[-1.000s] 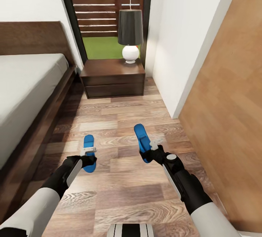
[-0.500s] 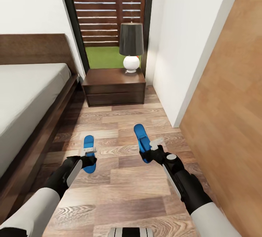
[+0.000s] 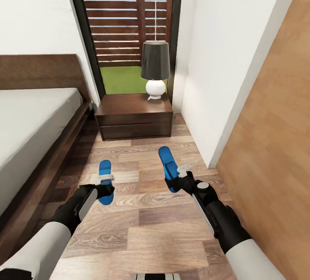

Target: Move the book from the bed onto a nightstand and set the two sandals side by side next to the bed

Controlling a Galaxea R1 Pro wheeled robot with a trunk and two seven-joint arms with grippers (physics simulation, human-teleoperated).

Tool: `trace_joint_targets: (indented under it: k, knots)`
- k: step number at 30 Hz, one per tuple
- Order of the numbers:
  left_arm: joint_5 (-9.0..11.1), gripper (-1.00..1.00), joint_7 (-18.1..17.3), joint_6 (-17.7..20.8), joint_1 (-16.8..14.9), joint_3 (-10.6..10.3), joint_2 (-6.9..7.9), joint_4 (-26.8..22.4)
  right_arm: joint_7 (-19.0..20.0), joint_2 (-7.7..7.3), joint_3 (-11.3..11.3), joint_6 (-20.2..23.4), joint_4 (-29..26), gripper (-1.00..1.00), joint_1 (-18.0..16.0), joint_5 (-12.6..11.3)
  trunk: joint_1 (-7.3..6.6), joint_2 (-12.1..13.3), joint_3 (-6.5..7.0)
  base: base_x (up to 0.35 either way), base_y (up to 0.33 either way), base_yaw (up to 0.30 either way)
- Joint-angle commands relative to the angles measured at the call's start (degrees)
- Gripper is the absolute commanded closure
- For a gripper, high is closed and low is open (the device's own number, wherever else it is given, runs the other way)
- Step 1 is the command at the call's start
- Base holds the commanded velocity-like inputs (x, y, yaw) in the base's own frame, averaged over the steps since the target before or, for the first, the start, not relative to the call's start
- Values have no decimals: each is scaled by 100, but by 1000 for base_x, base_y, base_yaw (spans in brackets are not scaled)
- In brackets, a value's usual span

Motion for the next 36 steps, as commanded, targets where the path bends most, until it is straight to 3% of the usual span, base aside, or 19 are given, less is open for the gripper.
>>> trace_joint_targets:
  k: [1, 17, 36]
  knots:
    - [62, 100, 58, 18, -2, -34, 8, -6, 42, 1, -6, 30, -8, 100, -3, 37, 0, 0, 18, 331, 0, 0]
    - [64, 100, 58, 17, -2, -33, 8, 6, 45, 2, -6, 27, -8, 100, -4, 37, -41, 21, 372, 330, 0, 0]
    - [63, 100, 58, 3, -2, -31, 17, 6, 47, -6, -6, -26, -5, 100, -6, 37, -85, 44, 749, 22, 0, 2]
